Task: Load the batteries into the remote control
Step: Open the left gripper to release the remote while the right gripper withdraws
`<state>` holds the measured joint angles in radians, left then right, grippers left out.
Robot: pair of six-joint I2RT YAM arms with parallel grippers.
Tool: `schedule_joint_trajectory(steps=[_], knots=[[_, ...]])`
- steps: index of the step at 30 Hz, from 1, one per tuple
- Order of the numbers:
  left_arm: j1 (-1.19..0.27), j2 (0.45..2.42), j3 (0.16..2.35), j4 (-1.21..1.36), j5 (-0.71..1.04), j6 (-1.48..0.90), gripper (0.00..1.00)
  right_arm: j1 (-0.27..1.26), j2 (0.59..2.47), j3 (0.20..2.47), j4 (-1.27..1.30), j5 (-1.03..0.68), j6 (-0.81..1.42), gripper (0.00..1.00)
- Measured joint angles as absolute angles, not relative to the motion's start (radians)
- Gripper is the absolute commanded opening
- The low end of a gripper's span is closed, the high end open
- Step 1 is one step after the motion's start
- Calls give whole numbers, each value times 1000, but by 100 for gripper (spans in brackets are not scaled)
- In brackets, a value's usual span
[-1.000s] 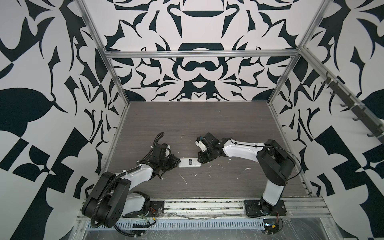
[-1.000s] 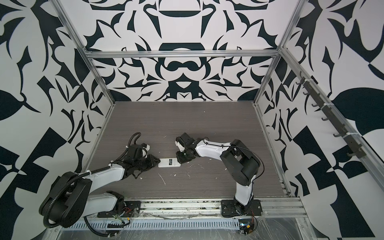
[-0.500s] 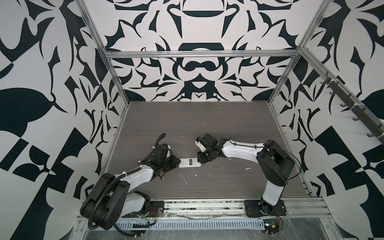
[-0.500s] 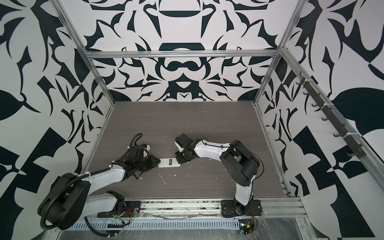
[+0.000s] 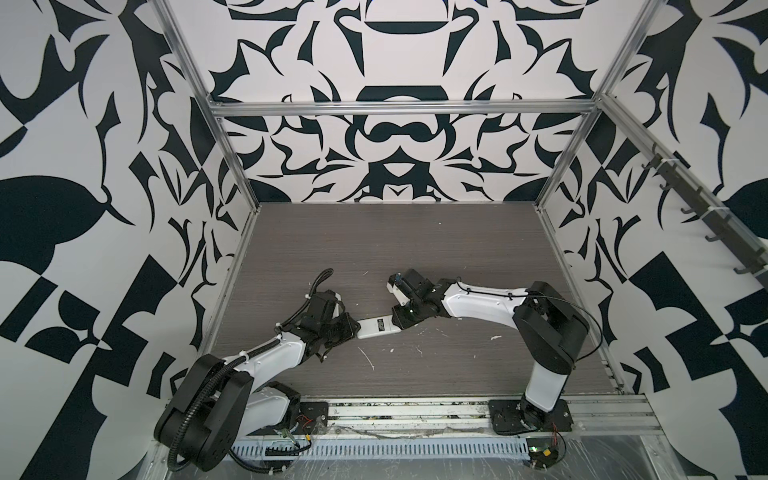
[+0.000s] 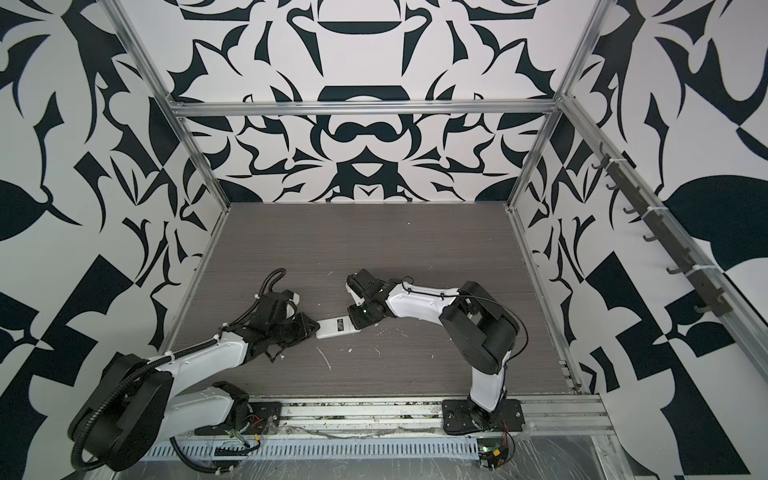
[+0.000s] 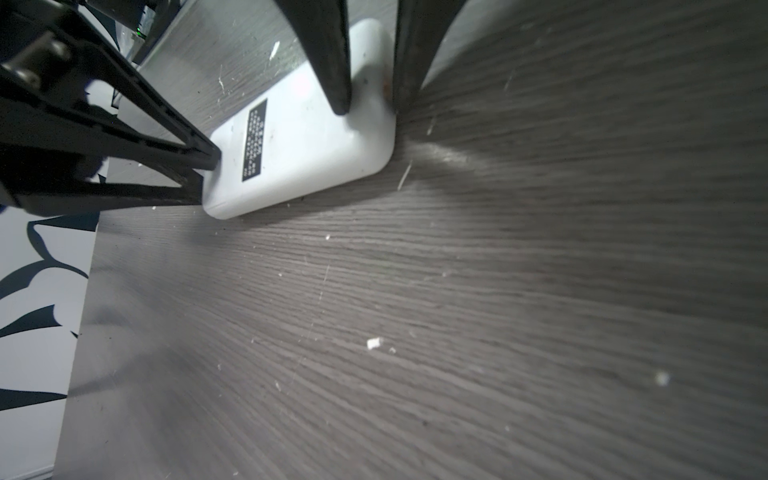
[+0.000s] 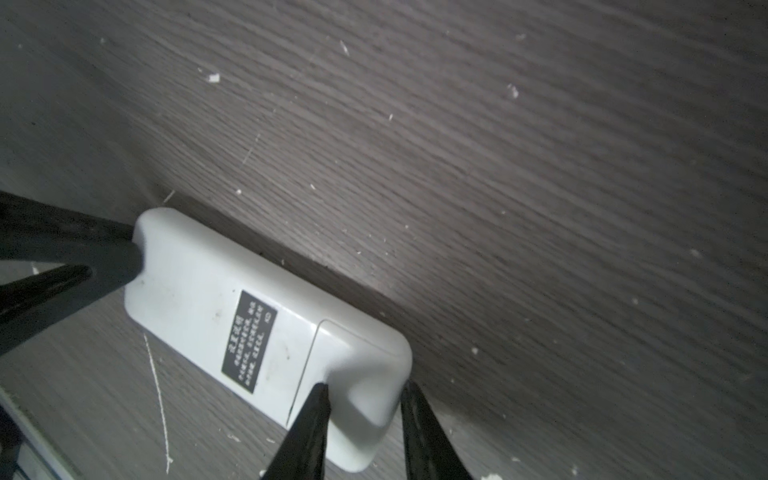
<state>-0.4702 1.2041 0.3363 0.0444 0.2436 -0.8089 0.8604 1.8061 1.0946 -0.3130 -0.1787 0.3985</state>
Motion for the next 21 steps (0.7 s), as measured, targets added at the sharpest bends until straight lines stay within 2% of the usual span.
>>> schedule_joint_trajectory(steps=[10, 21], knots=[[-476, 1190, 352, -16, 241, -785, 23, 886, 1762, 1095, -420, -187, 281, 55], [-453, 1128, 357, -89, 242, -759, 24, 886, 1656, 1112, -427, -255, -57, 56]])
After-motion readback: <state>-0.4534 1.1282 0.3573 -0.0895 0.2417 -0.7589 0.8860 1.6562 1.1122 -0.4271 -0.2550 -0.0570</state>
